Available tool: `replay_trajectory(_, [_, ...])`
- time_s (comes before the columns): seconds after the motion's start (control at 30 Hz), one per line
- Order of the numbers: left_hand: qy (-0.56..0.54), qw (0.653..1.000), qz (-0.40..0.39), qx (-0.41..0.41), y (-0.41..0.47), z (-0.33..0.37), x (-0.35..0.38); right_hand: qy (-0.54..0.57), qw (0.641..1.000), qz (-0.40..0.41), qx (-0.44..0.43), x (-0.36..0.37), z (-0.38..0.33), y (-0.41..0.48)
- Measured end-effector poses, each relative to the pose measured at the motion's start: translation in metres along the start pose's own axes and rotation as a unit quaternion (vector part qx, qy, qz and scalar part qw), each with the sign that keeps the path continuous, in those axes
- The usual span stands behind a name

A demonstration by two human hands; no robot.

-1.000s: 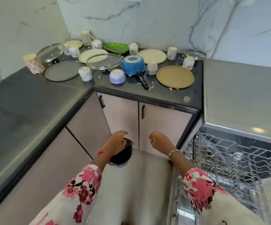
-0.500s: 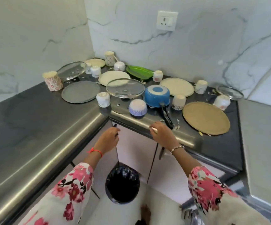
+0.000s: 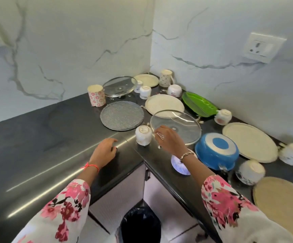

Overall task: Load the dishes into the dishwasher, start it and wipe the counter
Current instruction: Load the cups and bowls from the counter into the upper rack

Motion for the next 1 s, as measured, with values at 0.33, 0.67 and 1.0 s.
replay_trajectory(0.33, [-0.017, 0.998, 0.007, -0.064, 0.111, -0.116, -0.063, 0.051, 0.996, -0.049, -0.054, 0.041, -0.052, 0.188])
replay_trajectory(0.67, [0.063, 0.989, -0.059, -0.117, 0.195, -0.215, -0.078, 0.042, 0.985, -0.162, -0.028, 0.092, -0.088, 0.349])
replay_trajectory(1.0, [0.107, 0.988, -0.016, -0.115, 0.2, -0.223, -0.071, -0.021, 0.966, -0.257, 0.002, 0.141, -0.119, 0.421])
Point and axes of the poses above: each hand's wrist, its own y-axis towards the middle knuckle, its own x-axis out of the palm, z = x × y, the point moved 7 cm from there along y, towards the middle knuckle, and after that the axes turned 10 degrees about -z, right-handed, at the moved point
